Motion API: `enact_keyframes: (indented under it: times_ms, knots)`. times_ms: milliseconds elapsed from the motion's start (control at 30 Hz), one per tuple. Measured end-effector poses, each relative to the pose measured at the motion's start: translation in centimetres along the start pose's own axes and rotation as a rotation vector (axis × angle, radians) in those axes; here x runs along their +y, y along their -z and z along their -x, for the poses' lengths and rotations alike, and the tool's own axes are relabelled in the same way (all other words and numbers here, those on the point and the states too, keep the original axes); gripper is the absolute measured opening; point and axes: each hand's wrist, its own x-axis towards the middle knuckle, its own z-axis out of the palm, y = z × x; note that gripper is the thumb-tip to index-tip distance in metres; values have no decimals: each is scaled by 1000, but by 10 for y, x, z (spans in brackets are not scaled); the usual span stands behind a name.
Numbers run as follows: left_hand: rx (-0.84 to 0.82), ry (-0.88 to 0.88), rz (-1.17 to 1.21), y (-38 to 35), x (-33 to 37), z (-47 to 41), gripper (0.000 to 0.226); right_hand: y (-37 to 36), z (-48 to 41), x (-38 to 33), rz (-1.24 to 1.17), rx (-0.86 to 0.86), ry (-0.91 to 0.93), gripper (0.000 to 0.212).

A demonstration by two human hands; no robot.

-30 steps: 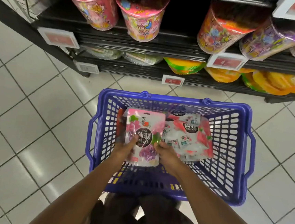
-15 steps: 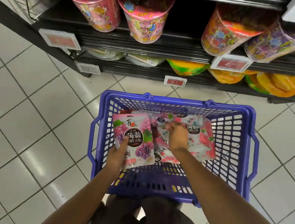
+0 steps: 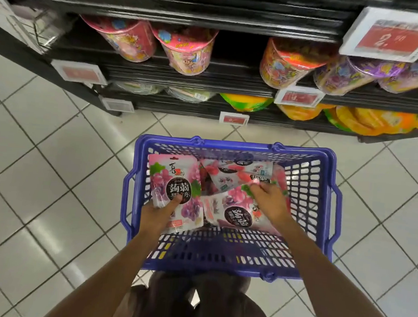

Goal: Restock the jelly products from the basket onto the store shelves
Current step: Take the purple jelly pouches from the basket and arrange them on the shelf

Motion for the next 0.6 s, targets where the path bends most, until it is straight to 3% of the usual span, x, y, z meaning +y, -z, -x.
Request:
enact_keyframes:
  times_ms: [100, 200, 300, 367, 400, 433, 500, 533, 600]
  knots:
    - [-25, -17, -74, -8, -1, -9, 47, 3, -22, -5, 367, -91, 36, 27]
    - [-42, -35, -121, -15, -3, -13, 36, 5, -34, -4, 238, 180, 220, 16]
    - [-65, -59, -155, -19, -6, -14, 27, -1, -28, 0, 216, 478, 245, 30]
    - [-73, -59, -162, -20, -8, -13, 27, -11, -19, 15, 238, 617, 87, 39]
    - [-76, -55, -163, -21, -9, -13, 28, -17, -15, 25, 185, 604, -77, 44]
    - [-79, -49, -160, -22, -9, -14, 31, -24, -11, 34, 37, 502, -292, 47]
    - [-86, -38, -142, -22, -10, -14, 34, -40, -5, 45, -403, 137, -630, 45]
    - [-93, -37, -133, -21, -11, -15, 35, -48, -3, 47, -554, 48, -715, 46]
    - [-107, -48, -129, -20, -12, -18, 35, -60, -6, 55, -691, 48, -791, 51]
